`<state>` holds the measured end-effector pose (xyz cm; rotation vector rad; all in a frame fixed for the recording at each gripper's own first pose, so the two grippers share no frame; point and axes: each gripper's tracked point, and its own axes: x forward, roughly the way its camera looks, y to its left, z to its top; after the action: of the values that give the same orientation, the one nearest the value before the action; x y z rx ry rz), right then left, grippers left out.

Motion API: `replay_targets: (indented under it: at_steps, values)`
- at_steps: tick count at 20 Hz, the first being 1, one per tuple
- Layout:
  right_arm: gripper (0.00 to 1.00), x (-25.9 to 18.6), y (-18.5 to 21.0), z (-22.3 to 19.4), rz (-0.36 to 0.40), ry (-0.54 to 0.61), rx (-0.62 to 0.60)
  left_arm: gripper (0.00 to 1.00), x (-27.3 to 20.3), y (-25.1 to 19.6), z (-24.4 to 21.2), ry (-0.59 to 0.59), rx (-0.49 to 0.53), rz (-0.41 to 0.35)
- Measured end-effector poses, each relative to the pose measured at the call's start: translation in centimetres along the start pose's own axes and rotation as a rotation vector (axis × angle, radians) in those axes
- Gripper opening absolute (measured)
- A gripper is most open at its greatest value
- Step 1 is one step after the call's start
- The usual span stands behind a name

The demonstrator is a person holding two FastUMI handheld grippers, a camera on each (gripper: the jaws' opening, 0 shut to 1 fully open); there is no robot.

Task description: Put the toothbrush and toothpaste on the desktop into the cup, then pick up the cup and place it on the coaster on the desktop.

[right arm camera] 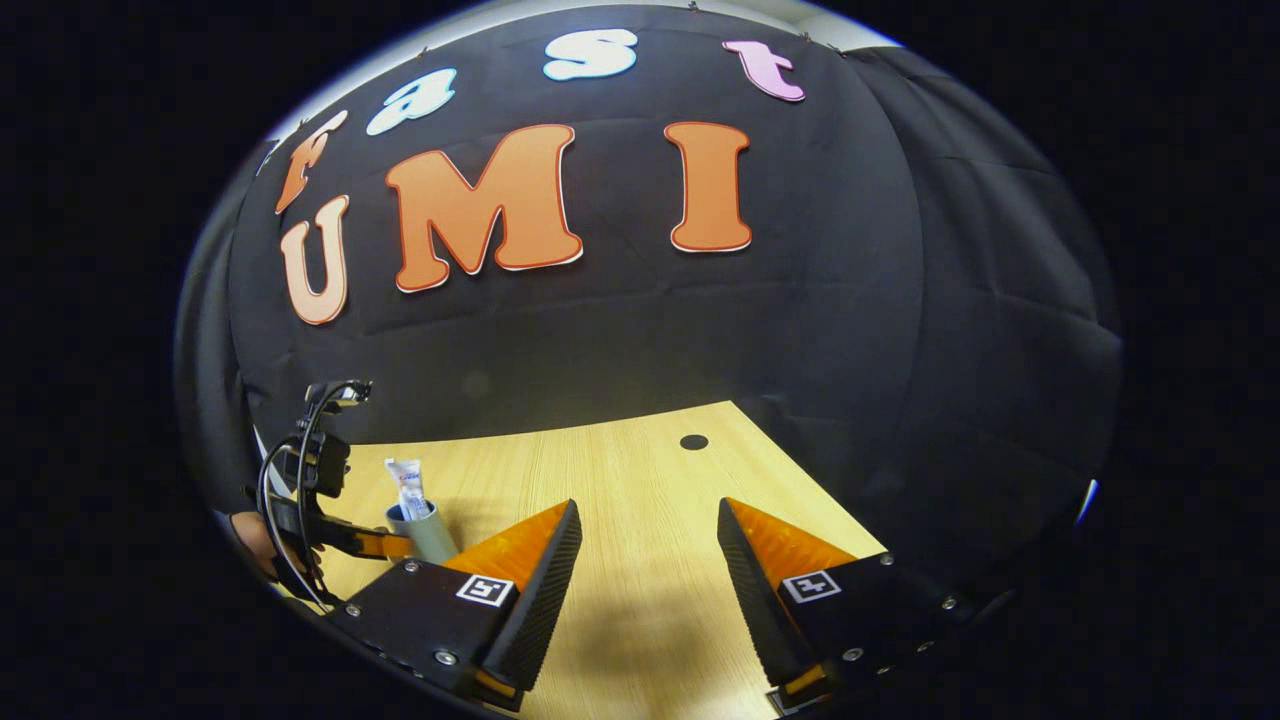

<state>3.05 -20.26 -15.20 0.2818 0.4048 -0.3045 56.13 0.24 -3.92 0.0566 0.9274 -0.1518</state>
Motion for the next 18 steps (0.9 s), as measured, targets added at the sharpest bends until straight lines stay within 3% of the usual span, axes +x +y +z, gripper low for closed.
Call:
replay_targets:
  at_steps: [1,9,18]
  values:
    - [0.83,-0.2,-0.2,-0.2,-0.002,0.004,0.002,0.19,-0.3,-0.1,0.2,-0.001,-0.005,-0.002]
    - [0.83,-0.5,-1.5,-0.8,-0.025,0.017,0.017,0.19,2.7,-1.4,-0.7,0.084,-0.067,-0.034]
    - [0.82,-0.5,-1.4,-0.9,-0.029,0.036,-0.005,0.29,6.0,-2.6,-0.5,0.156,-0.026,-0.038]
